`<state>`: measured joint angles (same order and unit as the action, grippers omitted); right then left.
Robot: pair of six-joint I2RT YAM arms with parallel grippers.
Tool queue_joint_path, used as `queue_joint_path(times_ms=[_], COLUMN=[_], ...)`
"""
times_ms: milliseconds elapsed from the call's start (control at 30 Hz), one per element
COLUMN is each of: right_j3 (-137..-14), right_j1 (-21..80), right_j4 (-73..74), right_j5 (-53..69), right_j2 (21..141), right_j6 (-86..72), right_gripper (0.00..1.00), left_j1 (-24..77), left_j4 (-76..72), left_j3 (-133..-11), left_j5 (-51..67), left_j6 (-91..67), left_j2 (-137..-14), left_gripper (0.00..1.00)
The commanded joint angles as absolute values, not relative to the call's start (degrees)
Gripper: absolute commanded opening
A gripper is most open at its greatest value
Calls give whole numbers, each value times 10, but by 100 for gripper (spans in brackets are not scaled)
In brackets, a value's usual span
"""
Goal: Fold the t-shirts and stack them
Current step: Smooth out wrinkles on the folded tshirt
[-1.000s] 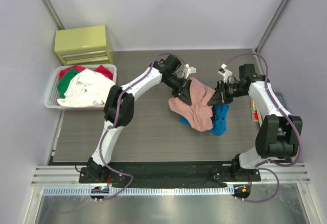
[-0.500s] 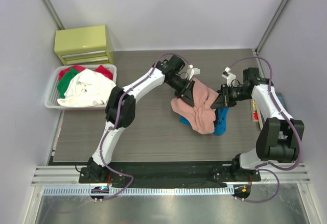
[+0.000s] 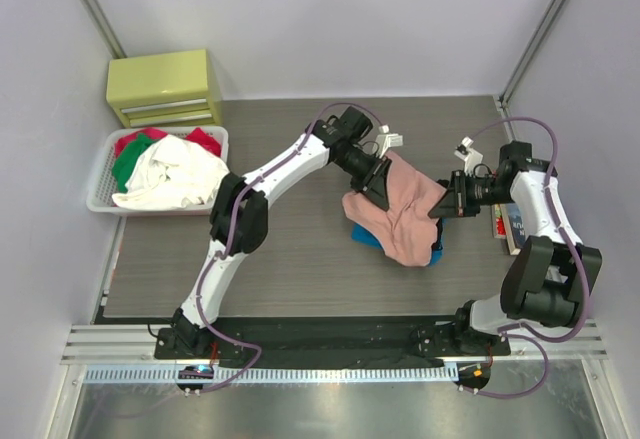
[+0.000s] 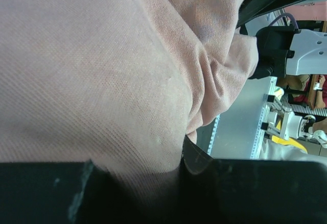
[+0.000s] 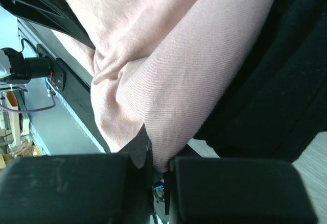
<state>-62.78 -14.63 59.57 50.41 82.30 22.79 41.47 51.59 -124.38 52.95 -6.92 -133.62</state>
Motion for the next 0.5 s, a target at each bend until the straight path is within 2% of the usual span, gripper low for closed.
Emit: queue_joint_path(times_ms=[0,467], right_j3=[-657,-624], right_j1=[-166,-171], right_j4=[633,611], right_j5=[537,548], right_j2=[789,852], right_j6=[270,288], right_gripper=[1,1], left_j1=[432,425], left_j4=[519,537], left_j3=[-1277,-1263], left_j5=[560,534], left_j6=[-58,-40], left_j2=[-1329,-1362], left_gripper=[0,0])
